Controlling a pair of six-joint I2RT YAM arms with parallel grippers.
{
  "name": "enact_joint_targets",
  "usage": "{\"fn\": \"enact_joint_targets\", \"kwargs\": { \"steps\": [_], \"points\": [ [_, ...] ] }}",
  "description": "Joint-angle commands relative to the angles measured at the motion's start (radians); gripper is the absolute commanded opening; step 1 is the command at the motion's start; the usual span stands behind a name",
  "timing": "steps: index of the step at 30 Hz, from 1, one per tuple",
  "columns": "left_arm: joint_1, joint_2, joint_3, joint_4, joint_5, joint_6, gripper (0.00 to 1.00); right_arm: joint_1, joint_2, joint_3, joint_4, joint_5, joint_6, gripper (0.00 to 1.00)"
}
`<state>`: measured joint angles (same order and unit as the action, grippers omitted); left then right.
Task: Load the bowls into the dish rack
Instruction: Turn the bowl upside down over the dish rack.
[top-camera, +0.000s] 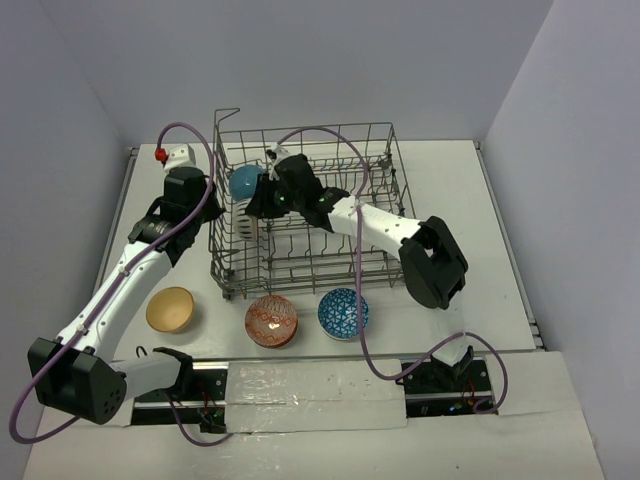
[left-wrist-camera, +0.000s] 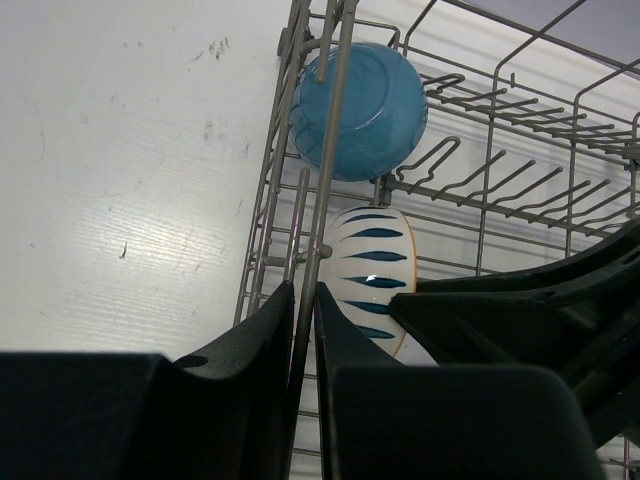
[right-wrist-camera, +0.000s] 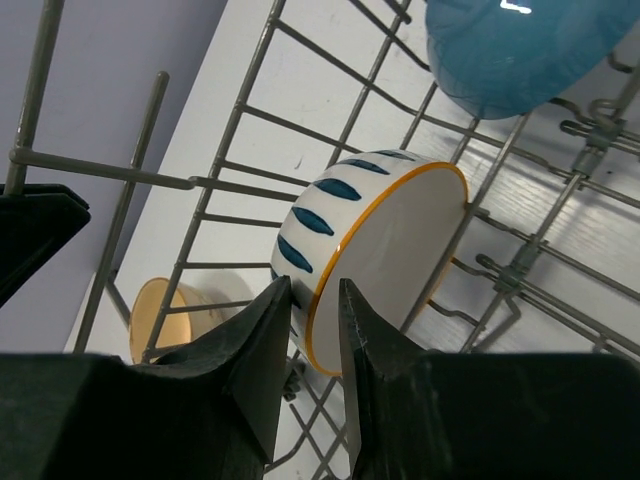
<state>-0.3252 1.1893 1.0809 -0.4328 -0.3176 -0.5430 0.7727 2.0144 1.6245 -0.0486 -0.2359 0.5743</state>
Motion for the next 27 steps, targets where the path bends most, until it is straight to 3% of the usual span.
{"fn": "enact_joint_targets", "kwargs": {
  "steps": [1,27],
  "points": [
    [-0.003,-0.011,0.03,0.008,0.009,-0.009,0.18,-0.027,-0.055,-0.031,-0.036,0.067,-0.044,0.33],
    [-0.003,0.001,0.03,0.008,0.015,-0.008,0.18,-0.053,-0.086,-0.092,-0.048,0.07,-0.079,0.35]
  ]
}}
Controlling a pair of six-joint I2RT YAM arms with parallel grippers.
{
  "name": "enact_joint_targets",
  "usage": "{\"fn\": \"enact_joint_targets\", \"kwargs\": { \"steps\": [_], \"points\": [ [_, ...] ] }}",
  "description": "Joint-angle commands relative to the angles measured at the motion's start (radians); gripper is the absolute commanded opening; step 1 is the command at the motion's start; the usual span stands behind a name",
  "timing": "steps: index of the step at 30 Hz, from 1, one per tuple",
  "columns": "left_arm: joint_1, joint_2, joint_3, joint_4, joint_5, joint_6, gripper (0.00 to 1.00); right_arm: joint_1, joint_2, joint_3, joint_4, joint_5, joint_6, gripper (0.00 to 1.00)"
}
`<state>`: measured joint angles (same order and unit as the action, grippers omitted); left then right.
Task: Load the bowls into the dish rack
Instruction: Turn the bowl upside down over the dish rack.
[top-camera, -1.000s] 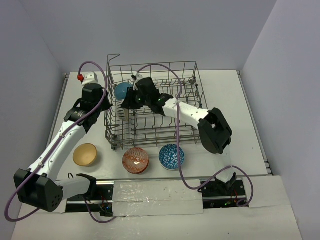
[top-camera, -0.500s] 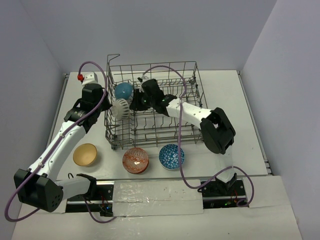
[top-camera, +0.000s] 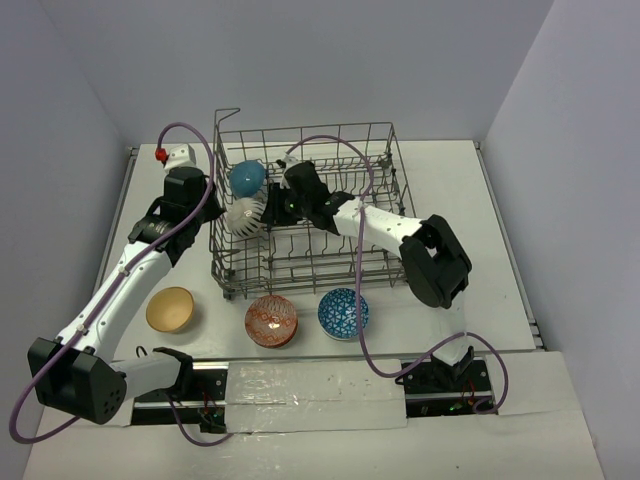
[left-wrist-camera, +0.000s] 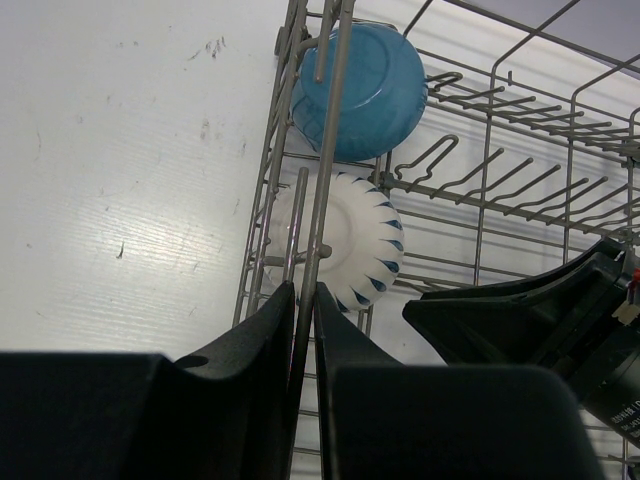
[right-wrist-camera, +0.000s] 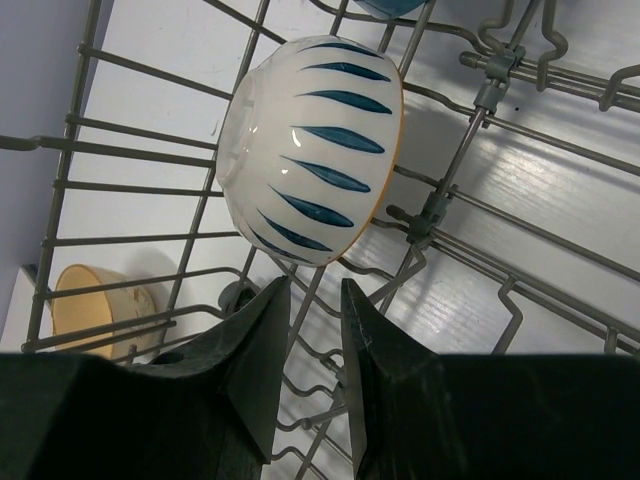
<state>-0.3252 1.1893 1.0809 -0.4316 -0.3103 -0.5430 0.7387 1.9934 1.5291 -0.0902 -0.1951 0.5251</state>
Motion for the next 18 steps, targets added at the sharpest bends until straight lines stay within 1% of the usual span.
{"fn": "enact_joint_targets", "kwargs": {
  "steps": [1,5,10,18],
  "points": [
    [-0.003,0.001,0.028,0.007,0.008,-0.008,0.17,-0.018,-0.067,0.003,-0.008,0.028,-0.03,0.36],
    [-0.003,-0.002,0.028,0.008,0.008,-0.006,0.18,-0.019,-0.082,0.002,-0.011,0.023,-0.042,0.36],
    [-0.003,-0.016,0.027,0.016,0.01,-0.002,0.17,-0.027,-0.146,-0.01,-0.017,0.008,-0.066,0.37],
    [-0.002,-0.074,0.014,0.047,-0.065,0.012,0.17,-0.027,-0.26,-0.009,-0.082,0.006,-0.163,0.39]
  ]
}}
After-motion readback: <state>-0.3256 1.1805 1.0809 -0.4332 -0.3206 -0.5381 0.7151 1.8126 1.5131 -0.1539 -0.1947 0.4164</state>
